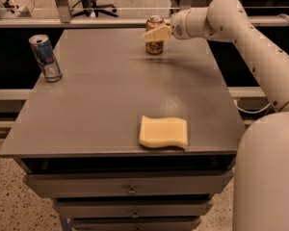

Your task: Move orange can near sponge

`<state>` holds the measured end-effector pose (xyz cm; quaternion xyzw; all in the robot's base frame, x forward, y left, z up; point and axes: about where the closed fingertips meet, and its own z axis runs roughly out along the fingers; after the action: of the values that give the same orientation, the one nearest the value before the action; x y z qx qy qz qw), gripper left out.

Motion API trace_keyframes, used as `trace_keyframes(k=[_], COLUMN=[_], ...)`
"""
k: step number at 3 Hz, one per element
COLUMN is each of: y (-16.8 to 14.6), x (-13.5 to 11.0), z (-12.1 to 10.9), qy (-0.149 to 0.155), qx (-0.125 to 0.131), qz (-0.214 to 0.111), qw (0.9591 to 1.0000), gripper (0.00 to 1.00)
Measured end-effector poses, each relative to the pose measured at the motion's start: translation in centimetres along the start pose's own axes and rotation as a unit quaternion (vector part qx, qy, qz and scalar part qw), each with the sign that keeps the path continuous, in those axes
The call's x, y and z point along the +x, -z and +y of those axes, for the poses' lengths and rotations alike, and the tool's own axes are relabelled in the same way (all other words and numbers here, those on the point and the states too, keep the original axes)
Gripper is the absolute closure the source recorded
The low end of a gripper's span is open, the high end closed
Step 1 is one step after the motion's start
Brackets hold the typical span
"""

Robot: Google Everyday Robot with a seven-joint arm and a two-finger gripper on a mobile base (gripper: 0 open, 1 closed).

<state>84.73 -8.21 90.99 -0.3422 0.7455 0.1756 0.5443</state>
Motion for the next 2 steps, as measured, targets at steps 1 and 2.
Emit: trace_keyframes(k=[1,2], y=[0.6,1.9], x=[-0.2,-0.9], z=[0.2,1.8], qy=[-0.016,-0.023], qx=[-0.026,-0.073], qz=[-0.008,-0.017], qw=[0.9995,0.997], gripper=[0.48,0.71])
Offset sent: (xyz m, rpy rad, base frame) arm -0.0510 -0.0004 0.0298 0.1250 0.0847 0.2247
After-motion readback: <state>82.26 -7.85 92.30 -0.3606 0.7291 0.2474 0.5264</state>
